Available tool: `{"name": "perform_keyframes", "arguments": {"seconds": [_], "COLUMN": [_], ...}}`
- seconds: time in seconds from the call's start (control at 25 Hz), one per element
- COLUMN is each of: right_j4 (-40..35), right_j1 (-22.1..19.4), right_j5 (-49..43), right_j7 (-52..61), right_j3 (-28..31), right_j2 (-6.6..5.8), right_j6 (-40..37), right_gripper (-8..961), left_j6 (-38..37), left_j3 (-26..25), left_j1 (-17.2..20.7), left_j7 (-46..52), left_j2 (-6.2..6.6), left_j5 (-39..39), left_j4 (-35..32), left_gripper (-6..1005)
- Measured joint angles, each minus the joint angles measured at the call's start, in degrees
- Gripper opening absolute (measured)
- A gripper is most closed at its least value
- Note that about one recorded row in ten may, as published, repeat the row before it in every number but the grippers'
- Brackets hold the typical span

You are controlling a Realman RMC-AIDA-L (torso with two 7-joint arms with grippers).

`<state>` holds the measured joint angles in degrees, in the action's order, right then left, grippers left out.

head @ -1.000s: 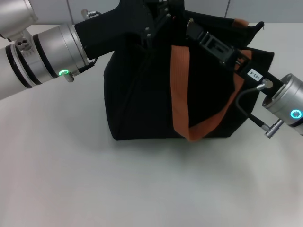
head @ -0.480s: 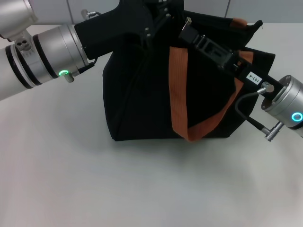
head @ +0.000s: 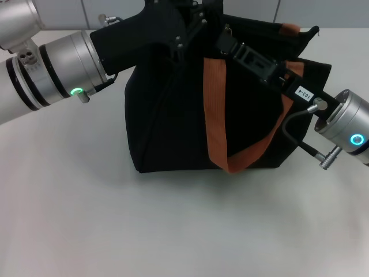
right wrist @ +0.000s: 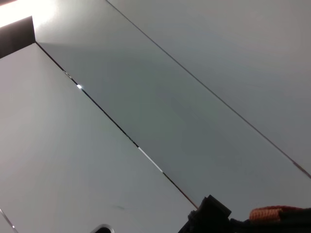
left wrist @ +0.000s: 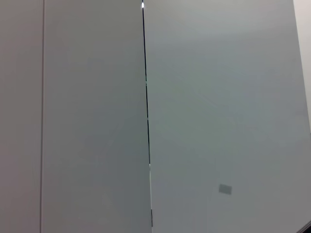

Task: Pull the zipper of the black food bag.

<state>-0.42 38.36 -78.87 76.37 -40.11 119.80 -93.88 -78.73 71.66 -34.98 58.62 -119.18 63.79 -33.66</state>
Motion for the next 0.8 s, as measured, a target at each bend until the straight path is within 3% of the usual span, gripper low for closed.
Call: {"name": "perform_keyframes", "arguments": {"seconds": [0.28, 0.52, 0.8], "right_j4": [0.1, 0.2, 0.1], "right_j1": [-0.5, -0.2, -0.5], "right_j5": [0.2, 0.2, 0.2], "right_j7": [0.0, 0.3, 0.5], "right_j3": [0.3, 0.2, 0.3], "right_j2": [0.00, 0.00, 0.04], "right_j6": [0.0, -0.1, -0.2], "right_gripper": [318, 472, 311], "left_j6": [0.0, -0.1, -0.2], "left_j3": [0.1, 0.3, 0.7], "left_j1": [0.1, 0.1, 0.1], "left_j7": [0.0, 0.0, 0.0], "left_j2": [0.00, 0.00, 0.00], "left_j5": [0.0, 0.0, -0.2], "left_j4": [0.0, 0.0, -0.1], "left_gripper": [34, 34, 35]}}
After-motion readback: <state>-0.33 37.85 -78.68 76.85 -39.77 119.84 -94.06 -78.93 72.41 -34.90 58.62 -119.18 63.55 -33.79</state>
